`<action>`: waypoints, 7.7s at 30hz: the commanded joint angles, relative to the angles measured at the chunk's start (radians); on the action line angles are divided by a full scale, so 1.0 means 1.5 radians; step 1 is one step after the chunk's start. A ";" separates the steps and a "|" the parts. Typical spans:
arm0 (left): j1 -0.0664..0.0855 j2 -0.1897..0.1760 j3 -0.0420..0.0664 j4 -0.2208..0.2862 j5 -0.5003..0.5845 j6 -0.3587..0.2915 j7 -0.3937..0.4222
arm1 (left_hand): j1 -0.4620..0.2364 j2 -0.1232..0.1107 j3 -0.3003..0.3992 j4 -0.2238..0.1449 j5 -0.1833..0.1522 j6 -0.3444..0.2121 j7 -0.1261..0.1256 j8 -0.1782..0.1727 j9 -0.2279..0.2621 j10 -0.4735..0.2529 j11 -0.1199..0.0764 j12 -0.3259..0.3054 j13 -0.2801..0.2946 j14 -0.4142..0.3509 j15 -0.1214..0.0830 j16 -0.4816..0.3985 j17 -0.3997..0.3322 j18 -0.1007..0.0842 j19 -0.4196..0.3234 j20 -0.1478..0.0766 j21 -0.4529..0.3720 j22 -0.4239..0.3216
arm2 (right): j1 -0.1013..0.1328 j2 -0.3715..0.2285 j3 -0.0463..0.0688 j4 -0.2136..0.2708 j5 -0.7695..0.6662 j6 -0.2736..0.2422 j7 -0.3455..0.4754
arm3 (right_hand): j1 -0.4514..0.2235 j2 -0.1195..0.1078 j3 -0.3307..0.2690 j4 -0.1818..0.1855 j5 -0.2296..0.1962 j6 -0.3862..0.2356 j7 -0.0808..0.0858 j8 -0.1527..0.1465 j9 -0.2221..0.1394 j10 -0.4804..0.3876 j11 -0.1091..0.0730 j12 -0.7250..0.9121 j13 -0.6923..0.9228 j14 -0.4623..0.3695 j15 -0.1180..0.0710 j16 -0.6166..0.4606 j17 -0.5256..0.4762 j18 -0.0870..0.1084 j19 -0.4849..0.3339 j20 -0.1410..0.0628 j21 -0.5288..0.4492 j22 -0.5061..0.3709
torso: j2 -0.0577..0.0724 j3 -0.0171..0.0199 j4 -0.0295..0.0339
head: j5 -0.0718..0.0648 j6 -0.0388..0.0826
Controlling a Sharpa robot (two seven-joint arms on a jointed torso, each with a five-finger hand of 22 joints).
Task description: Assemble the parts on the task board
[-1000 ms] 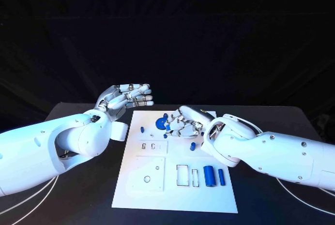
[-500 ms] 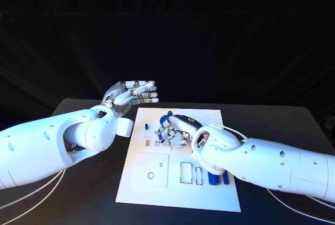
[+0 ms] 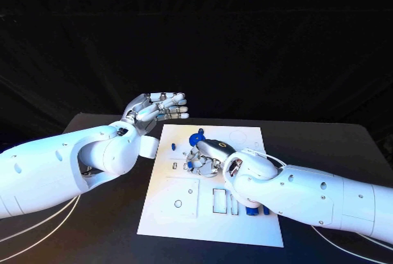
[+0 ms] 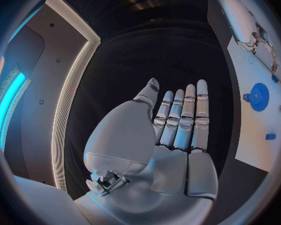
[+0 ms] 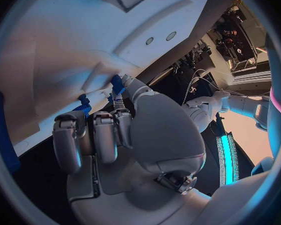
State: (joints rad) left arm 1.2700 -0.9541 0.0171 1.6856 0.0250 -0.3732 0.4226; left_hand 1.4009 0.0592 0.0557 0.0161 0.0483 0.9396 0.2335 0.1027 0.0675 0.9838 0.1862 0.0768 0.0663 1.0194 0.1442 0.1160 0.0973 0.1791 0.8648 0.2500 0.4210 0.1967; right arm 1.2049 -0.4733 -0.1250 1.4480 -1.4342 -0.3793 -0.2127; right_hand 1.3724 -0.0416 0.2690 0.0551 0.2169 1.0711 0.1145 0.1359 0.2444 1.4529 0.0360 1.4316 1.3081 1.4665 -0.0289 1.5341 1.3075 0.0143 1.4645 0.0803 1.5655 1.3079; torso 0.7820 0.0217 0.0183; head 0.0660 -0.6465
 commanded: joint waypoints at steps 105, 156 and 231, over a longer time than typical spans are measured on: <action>0.002 0.021 0.000 -0.117 -0.393 0.219 -0.376 | -0.007 -0.004 0.006 0.013 0.003 0.119 -0.088 0.045 0.045 0.249 -0.115 0.179 0.135 0.345 -0.128 0.753 0.704 -0.042 0.303 -0.136 0.488 0.445 | 0.082 -0.262 0.012 0.197 0.274 -0.002 0.186 | 0.001 -0.037 -0.092 0.050 0.023 -0.089 0.028 0.009 -0.046 -0.099 0.024 -0.098 -0.015 0.036 0.018 -0.062 0.061 0.010 0.025 0.018 -0.069 0.125 | -0.043 -0.0079 -0.0043 | -0.003 -0.004; 0.025 0.242 -0.024 -0.274 -0.702 0.401 -0.717 | -0.180 0.003 -0.161 0.183 0.001 0.022 -0.114 0.272 0.252 0.189 -0.131 0.696 0.624 0.326 -0.144 0.848 0.833 -0.099 0.430 -0.152 0.721 0.818 | 0.104 -0.345 0.012 0.168 0.348 -0.050 0.169 | -0.006 -0.038 -0.094 0.055 0.060 -0.095 0.026 0.021 -0.053 -0.114 0.021 -0.125 -0.043 0.033 0.013 -0.085 0.040 0.016 0.013 0.012 -0.096 0.108 | -0.051 0.0012 -0.0051 | 0.007 -0.043; 0.022 0.255 -0.026 -0.270 -0.630 0.433 -0.714 | 0.037 0.003 0.140 0.076 0.009 -0.036 -0.113 0.296 0.314 0.170 -0.126 0.652 0.597 0.328 -0.145 0.842 0.841 -0.100 0.429 -0.158 0.726 0.829 | 0.102 -0.327 0.011 0.152 0.347 -0.028 0.163 | -0.005 -0.035 -0.092 0.056 0.066 -0.095 0.026 0.023 -0.055 -0.114 0.021 -0.126 -0.044 0.033 0.013 -0.087 0.039 0.017 0.012 0.011 -0.100 0.105 | -0.047 0.0010 0.0024 | -0.001 -0.049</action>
State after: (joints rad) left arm 1.3055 -0.5713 -0.0210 1.2770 -0.9628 0.2772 -0.6518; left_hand 1.4670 0.0826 0.0854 0.2925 0.0581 0.8853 0.0590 0.5405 0.5267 1.2346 -0.0138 1.0579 0.9635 1.4657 -0.0809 1.3824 1.3079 0.0392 1.4653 0.0175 1.5065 1.3081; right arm 1.3593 -0.9650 -0.1088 1.6766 -0.9102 -0.4371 0.0345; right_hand 1.3649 -0.0991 0.1299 0.1337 0.3118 0.9358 0.1537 0.1660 0.1631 1.2901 0.0665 1.2466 1.2430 1.4646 -0.0021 1.4103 1.3073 0.0296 1.4664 0.1036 1.4212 1.3081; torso 0.7120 0.0233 0.0213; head 0.0655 -0.7211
